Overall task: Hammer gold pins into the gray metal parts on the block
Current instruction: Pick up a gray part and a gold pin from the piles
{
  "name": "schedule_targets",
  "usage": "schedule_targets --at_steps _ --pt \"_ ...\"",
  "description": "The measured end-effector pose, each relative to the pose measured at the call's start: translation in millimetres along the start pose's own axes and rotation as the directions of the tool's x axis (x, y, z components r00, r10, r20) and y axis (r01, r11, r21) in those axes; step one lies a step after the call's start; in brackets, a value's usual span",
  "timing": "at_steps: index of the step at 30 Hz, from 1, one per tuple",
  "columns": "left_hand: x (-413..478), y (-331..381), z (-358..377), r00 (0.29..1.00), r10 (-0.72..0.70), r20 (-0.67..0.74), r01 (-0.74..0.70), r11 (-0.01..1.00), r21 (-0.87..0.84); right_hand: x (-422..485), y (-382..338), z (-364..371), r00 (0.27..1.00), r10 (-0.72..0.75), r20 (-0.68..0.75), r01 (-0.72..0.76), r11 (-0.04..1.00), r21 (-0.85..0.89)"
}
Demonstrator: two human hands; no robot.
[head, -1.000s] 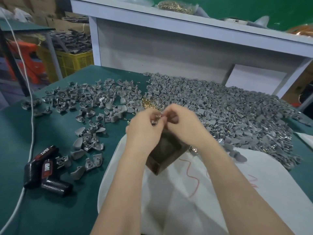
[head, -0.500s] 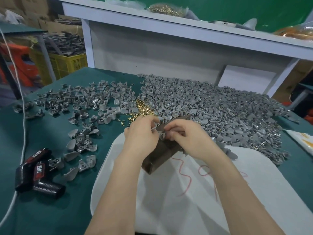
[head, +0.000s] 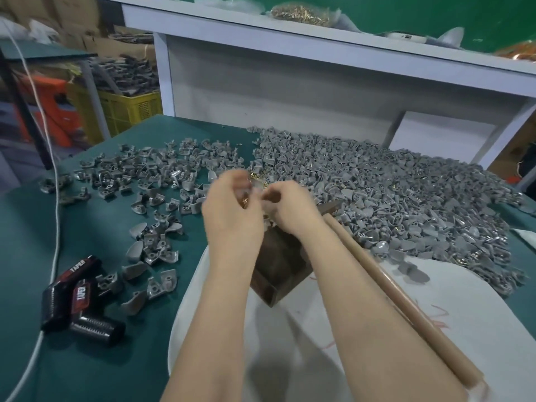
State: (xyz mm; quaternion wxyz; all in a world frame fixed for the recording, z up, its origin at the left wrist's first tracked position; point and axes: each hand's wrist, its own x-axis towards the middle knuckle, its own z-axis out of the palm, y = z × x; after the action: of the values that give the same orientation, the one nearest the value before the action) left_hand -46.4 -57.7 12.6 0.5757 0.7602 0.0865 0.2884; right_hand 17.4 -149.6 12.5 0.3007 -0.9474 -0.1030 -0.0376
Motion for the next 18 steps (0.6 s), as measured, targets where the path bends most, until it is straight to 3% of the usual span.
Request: schedule_targets --at_steps 2,4,7,11,13,15,18 --pt "3 1 -4 0.982 -0.062 -0.181 0.011 0.963 -0.271 13 -12 15 0.996 -0.030 0.089 0.040 0.992 -0.116" --pt "6 0 -8 0.946 -0.189 -0.264 0.040 0.874 -0.484 26 -22 29 0.985 -0.027 0.169 0.063 0.975 -0.215" --pt "10 -4 -10 0.897 -0.369 -0.244 0.122 0.737 -0.665 37 -30 46 0.967 0.003 0.253 0.089 0.932 -0.352" --pt "10 -7 -6 0.879 -0.442 -0.177 0.191 0.667 -0.720 43 -29 61 0.968 -0.003 0.249 0.106 0.910 -0.400" --pt "9 -5 -3 0.885 -0.442 -0.146 0.215 0.666 -0.714 44 -27 66 0.969 0.002 0.249 0.083 0.941 -0.328" --pt "8 -3 0 0.899 -0.419 -0.127 0.227 0.695 -0.682 42 -27 62 0.969 -0.012 0.246 0.041 0.993 -0.113" --pt "3 -1 5 0.958 -0.273 -0.091 0.174 0.801 -0.572 37 -20 34 0.993 0.027 0.118 -0.038 0.996 0.085"
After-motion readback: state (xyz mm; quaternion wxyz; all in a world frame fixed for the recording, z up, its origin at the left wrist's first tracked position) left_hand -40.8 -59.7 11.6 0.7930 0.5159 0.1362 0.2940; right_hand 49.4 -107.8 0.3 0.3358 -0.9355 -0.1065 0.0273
